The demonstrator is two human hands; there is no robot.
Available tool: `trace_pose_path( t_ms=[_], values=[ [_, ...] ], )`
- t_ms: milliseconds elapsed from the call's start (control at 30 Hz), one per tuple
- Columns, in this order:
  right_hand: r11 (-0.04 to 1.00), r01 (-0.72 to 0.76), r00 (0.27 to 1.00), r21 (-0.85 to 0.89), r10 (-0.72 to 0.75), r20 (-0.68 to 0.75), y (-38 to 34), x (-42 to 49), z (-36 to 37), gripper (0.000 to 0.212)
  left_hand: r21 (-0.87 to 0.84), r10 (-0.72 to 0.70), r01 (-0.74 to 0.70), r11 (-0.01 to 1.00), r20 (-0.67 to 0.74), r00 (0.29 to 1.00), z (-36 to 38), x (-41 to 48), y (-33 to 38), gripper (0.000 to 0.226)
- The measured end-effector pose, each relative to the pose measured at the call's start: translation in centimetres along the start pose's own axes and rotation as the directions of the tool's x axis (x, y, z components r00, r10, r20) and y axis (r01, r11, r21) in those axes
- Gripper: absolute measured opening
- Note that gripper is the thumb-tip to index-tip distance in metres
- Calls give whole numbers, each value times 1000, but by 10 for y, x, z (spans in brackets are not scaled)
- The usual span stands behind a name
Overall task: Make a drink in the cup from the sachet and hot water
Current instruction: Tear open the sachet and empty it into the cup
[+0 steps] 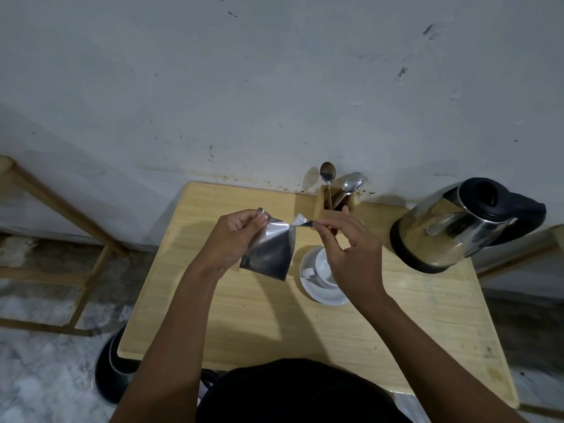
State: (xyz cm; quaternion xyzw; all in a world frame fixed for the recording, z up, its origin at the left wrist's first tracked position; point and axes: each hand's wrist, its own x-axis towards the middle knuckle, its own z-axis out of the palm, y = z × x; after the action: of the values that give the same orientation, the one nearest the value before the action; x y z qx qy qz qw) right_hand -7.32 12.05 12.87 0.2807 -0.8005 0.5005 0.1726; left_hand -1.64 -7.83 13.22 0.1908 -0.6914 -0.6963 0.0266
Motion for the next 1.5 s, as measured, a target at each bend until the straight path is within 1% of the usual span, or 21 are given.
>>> trace_pose_path(
  t_ms=[100, 167, 200, 267, 333, 467, 567, 667, 733, 833, 967, 1033, 1100, 1133, 1167, 1233, 1267, 1300, 1367, 1433, 1500],
  values=[
    [991, -130, 991, 20, 130, -32, -4, -6, -1, 10, 22, 4, -5, 1000, 21, 1000, 3, 1, -4, 22],
    [968, -242, 966, 72, 247, -73, -8, -7, 1, 10, 33, 10, -10, 999, 4, 1000, 5, 1, -8, 22],
    [944, -308, 942, 119, 320, -101, -10, -8, 2, 10, 22, 9, -9, 1000, -16, 1000, 6, 1, -11, 21],
    [865, -440, 864, 241, 481, -150, -10, -8, 0, 9, -40, -1, -2, 999, -59, 998, 3, 1, -14, 24],
    [806, -511, 805, 299, 570, -162, -6, -7, -5, 8, -50, -9, 5, 999, -82, 997, -4, -1, -17, 26],
    [773, -581, 788, 253, 613, -62, 5, -7, -10, 7, -29, -21, 18, 999, -88, 996, -17, 0, -22, 22],
    [721, -667, 740, 188, 669, 63, 21, -8, 0, 12, 4, -19, 19, 1000, -114, 993, -23, -2, -26, 21],
    [723, -690, 713, 31, 672, 200, 32, -9, 21, 12, 42, -2, 8, 999, -143, 990, -34, -8, -34, 21],
    [756, -652, 711, -54, 635, 302, 34, -11, 43, 9, 31, -11, 17, 999, -177, 984, -40, -14, -37, 21],
    [792, -567, 667, -226, 603, 437, 41, -16, 79, 5, 77, -4, 19, 997, -188, 982, -43, -23, -39, 22],
    [795, -490, 590, -358, 604, 536, 46, -24, 112, 25, 149, 13, 21, 989, -224, 975, -46, -30, -43, 22],
    [803, -459, 595, -380, 596, 540, 43, -26, 115, 34, 137, 0, 35, 990, -244, 970, -45, -31, -44, 21],
    [813, -498, 641, -300, 579, 505, 41, -25, 109, 34, 122, -17, 50, 991, -259, 966, -42, -31, -45, 20],
    [799, -558, 646, -223, 587, 488, 38, -24, 104, 33, 117, -20, 53, 992, -266, 964, -40, -30, -45, 20],
    [755, -642, 619, -133, 613, 491, 36, -23, 98, 32, 111, -23, 56, 992, -277, 960, -38, -29, -45, 20],
    [602, -798, 503, 30, 637, 584, 31, -22, 83, 31, 103, -23, 58, 993, -313, 949, -29, -25, -43, 16],
    [562, -825, 464, 67, 603, 649, 30, -24, 74, 30, 99, -24, 60, 993, -330, 944, -21, -21, -41, 15],
    [573, -816, 455, 74, 560, 692, 31, -27, 67, 29, 96, -25, 61, 994, -341, 940, -13, -18, -38, 16],
    [622, -780, 490, 70, 537, 686, 33, -33, 56, 22, 108, -14, 54, 993, -347, 938, 5, -12, -33, 19],
    [618, -776, 556, 125, 579, 597, 35, -38, 47, 13, 113, 9, 27, 993, -308, 951, 19, -8, -28, 21],
    [639, -751, 619, 164, 596, 513, 37, -39, 38, 13, 122, 16, 15, 992, -245, 969, 29, -6, -21, 20]
  ],
)
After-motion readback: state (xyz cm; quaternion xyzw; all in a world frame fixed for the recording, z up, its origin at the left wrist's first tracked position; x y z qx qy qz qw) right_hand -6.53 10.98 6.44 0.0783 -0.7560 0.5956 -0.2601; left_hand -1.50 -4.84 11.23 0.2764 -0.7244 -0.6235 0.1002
